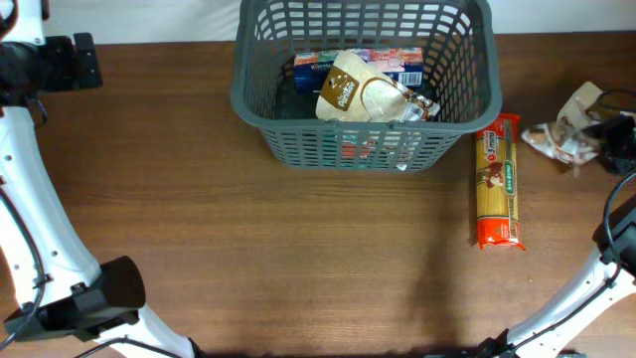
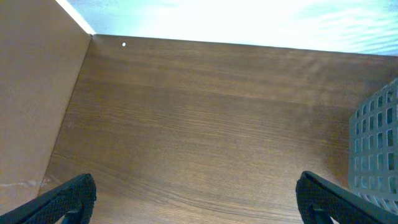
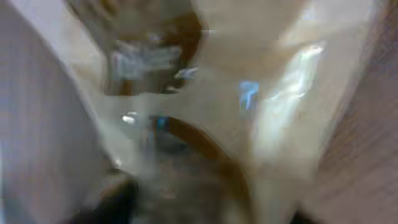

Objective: Pack container
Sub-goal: 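Grasp the crumpled clear snack bag with the right gripper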

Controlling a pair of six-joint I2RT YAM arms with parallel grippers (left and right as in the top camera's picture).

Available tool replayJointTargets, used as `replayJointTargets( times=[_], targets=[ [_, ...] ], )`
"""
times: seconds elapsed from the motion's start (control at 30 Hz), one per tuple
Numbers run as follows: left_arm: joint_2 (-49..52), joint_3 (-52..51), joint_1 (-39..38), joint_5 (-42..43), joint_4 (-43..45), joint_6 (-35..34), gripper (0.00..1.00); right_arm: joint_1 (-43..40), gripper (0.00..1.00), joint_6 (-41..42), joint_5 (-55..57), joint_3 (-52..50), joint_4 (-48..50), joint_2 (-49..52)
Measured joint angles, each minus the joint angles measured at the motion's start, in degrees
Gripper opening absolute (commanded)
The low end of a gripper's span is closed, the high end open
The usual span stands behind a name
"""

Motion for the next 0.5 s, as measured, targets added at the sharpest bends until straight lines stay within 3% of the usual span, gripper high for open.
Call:
replayJointTargets(
  times=[0.1, 0.5],
  targets=[
    [0.0, 0.0, 0.0, 0.0, 0.0, 0.0, 0.99, 0.31, 0.11, 0.48, -2.56, 0.02, 0.39, 0.0],
    [0.0, 0.0, 0.0, 0.0, 0.0, 0.0, 0.99, 0.42, 0.11, 1.73, -13.94, 2.89, -3.69, -0.87]
  ],
)
